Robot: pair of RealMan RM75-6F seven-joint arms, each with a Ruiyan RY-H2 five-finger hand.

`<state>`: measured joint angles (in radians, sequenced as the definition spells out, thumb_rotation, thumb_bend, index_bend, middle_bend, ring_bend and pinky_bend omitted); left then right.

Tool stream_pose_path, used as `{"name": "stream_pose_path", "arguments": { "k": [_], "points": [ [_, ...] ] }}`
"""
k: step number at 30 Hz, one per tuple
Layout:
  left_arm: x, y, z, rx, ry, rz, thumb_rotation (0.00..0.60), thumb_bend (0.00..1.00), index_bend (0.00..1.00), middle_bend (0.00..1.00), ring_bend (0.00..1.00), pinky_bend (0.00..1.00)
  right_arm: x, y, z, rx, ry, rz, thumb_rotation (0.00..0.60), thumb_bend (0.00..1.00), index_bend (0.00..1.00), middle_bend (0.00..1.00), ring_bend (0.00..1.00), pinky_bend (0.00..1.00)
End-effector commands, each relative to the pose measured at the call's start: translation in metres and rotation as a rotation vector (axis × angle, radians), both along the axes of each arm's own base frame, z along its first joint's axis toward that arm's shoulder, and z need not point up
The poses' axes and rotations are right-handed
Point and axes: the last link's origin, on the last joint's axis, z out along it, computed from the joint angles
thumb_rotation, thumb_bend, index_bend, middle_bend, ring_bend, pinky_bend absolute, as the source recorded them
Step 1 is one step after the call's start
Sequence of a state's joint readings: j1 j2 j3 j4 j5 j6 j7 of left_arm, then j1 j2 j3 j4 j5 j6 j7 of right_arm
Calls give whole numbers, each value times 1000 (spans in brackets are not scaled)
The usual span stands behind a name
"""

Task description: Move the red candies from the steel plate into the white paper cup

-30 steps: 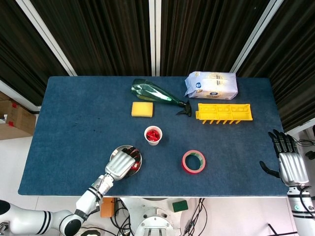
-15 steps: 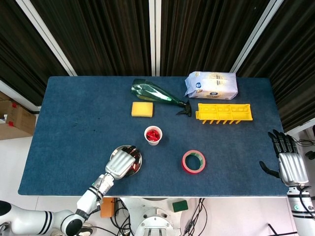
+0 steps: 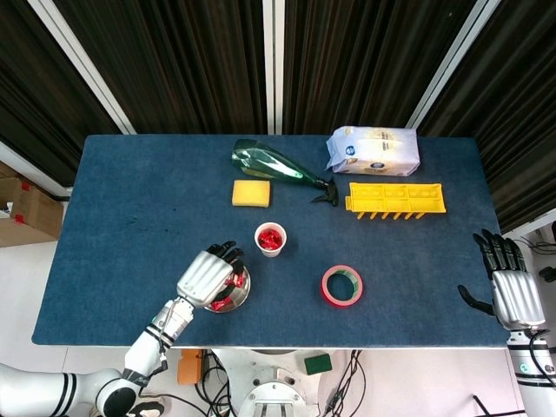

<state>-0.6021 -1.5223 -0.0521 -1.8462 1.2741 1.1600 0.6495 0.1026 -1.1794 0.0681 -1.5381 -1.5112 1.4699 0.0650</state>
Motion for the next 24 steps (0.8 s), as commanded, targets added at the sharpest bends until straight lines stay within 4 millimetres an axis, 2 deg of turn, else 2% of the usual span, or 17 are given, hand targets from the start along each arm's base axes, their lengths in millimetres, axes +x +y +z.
{"name": "stream_pose_path", "arguments": {
  "k": [1, 7, 10, 18, 24],
  "points": [
    [14, 11, 14, 38, -8, -22, 600, 326, 567, 267, 141, 318, 0, 0, 0, -2, 0, 1, 600, 238, 0, 0, 0, 0],
    [48, 40, 30, 93, -31, -43, 600, 326, 566, 266, 141, 318, 1, 1, 3, -12, -7, 5, 600, 238, 0, 0, 0, 0],
    [61, 55, 29, 91, -35, -28, 600, 326, 565, 266, 141, 318, 0, 1, 4, -15, -11, 5, 600, 238, 0, 0, 0, 0],
    [83, 75, -1, 52, -22, 16, 600, 326, 562, 274, 142, 318, -2, 0, 5, -8, -15, 1, 600, 238, 0, 0, 0, 0],
    [83, 82, -22, 29, -1, 45, 600, 326, 541, 277, 142, 319, -2, 0, 7, -11, -20, 2, 600, 238, 0, 0, 0, 0]
  ]
}}
